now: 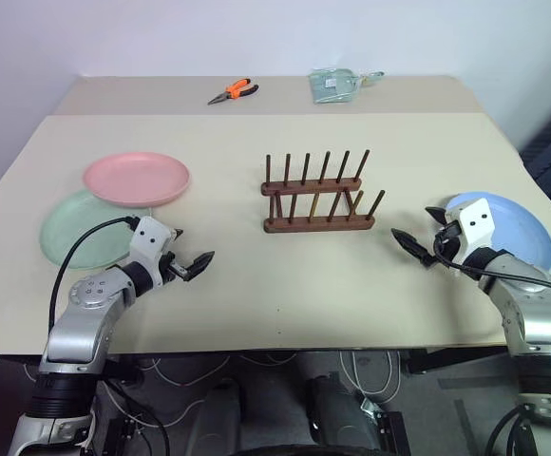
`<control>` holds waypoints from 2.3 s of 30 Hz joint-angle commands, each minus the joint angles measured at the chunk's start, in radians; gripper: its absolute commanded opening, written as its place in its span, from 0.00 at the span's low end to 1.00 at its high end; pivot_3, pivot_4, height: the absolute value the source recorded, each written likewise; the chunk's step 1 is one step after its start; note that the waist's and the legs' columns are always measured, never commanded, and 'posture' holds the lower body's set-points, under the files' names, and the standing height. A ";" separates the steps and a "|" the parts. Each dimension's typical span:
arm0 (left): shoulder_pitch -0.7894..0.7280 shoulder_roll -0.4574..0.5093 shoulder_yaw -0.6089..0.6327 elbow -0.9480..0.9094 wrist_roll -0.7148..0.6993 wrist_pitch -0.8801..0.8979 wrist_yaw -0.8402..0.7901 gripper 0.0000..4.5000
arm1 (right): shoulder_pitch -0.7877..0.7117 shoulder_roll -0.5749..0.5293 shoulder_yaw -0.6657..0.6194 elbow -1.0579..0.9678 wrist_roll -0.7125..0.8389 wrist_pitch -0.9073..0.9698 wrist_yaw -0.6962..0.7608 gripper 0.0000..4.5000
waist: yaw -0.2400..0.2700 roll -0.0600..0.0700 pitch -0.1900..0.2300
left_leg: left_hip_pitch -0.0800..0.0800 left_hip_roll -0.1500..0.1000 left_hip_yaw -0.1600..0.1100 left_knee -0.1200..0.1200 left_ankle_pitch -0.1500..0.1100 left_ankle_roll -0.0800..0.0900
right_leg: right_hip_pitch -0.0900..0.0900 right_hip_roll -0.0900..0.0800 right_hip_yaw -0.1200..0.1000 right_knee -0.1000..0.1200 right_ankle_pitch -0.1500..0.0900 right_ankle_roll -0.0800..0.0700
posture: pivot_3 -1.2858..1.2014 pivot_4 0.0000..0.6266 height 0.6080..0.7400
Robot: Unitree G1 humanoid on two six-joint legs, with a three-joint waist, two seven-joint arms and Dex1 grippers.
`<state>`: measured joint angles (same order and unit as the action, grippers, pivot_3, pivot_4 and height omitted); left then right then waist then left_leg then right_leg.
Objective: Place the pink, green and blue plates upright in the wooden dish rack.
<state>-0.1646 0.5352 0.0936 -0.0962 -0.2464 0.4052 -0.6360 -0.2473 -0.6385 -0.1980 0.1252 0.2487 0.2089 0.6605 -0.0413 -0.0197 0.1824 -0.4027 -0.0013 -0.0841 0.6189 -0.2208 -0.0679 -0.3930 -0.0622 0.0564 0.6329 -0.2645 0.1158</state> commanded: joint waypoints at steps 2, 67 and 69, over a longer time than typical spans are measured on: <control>-0.037 0.007 -0.010 0.024 0.028 -0.053 0.003 1.00 | -0.039 0.003 -0.006 -0.004 -0.018 -0.035 -0.024 0.99 | 0.001 0.000 0.000 | 0.000 0.000 0.000 0.000 0.000 0.000 | 0.000 0.000 0.000 0.000 0.000 0.000 | 0.52 0.24 1.00; -0.239 -0.009 -0.389 0.110 0.130 -0.082 -0.531 0.15 | 0.414 -0.074 -0.040 -0.424 0.016 0.138 0.055 0.00 | 0.004 0.006 -0.004 | 0.000 0.000 -0.001 0.007 -0.001 0.002 | 0.004 0.000 0.000 0.001 -0.002 0.000 | 0.52 0.24 1.00; -0.228 -0.035 -0.402 0.083 0.128 -0.049 -0.502 0.15 | 0.394 -0.057 -0.002 -0.425 -0.002 0.144 0.032 0.00 | 0.008 0.006 -0.004 | -0.001 0.000 0.000 0.008 -0.001 0.002 | 0.004 0.000 0.000 0.001 -0.003 -0.001 | 0.52 0.24 1.00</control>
<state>-0.4016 0.5180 -0.2739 0.0236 -0.1112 0.3208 -1.1521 0.1688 -0.7052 -0.2158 -0.2684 0.2597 0.3497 0.7147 -0.0332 -0.0139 0.1788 -0.4038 -0.0012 -0.0846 0.6276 -0.2223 -0.0655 -0.3890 -0.0621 0.0563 0.6336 -0.2673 0.1143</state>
